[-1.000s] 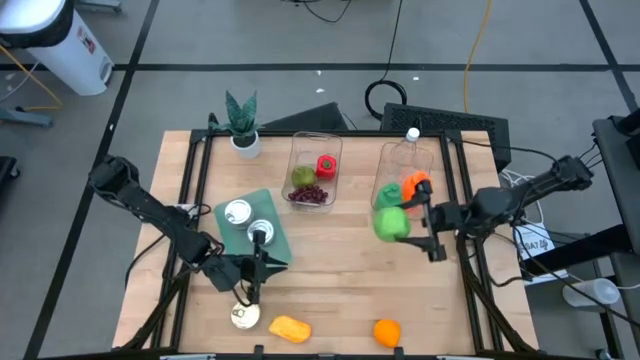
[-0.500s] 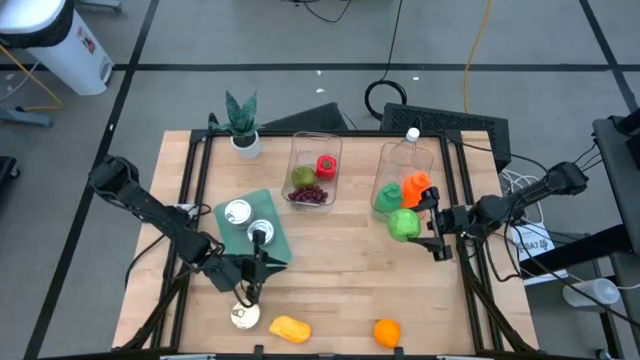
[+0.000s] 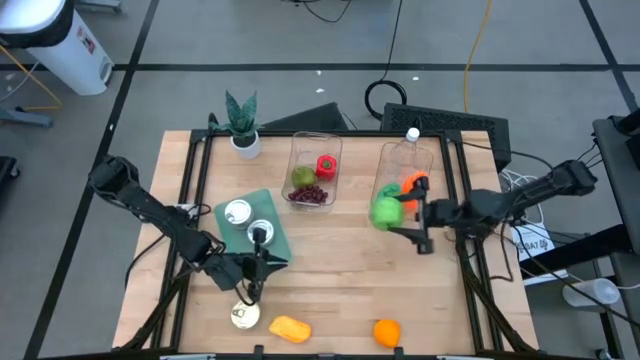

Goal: Pick & Place Food Item
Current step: Put the apple into the left transparent bin

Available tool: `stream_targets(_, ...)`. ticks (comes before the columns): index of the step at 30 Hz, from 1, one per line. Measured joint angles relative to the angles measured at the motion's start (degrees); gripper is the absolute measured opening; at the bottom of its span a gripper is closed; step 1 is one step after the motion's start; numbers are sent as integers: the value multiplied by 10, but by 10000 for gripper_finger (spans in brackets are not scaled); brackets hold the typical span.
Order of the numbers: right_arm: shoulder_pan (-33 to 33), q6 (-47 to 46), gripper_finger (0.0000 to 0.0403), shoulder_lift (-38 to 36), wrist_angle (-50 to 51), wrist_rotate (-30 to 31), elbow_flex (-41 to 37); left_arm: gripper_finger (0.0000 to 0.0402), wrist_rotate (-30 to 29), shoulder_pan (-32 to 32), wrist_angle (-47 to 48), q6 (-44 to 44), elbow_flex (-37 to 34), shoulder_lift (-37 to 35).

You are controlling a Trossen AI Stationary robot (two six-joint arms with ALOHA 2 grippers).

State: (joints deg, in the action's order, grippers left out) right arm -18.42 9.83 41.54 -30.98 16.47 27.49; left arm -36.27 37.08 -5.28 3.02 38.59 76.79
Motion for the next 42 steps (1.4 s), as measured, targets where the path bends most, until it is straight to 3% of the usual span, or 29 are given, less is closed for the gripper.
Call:
stream_targets(5,45,-7,308,134,99,0,124,49,-38,6,-9,-4,0,0)
stream_targets(10,113,-2,301,259,119,-1,210,49,-56,16,-10,-39,0,-4)
stream_targets(14,176,-1,300,335,160,-9,260,49,-10,21,-33,-46,0,-44)
stream_targets(18,229,1,305,398,167,-73,286,49,42,41,-83,-22,-20,-84)
stream_targets(21,255,12,302,442,161,-87,300,49,88,54,-139,6,-43,-103)
stream_targets(35,298,20,307,555,127,-89,313,49,43,68,-161,21,-75,-120)
stream_targets(42,289,30,361,570,107,-88,313,49,43,68,-159,18,-75,-120)
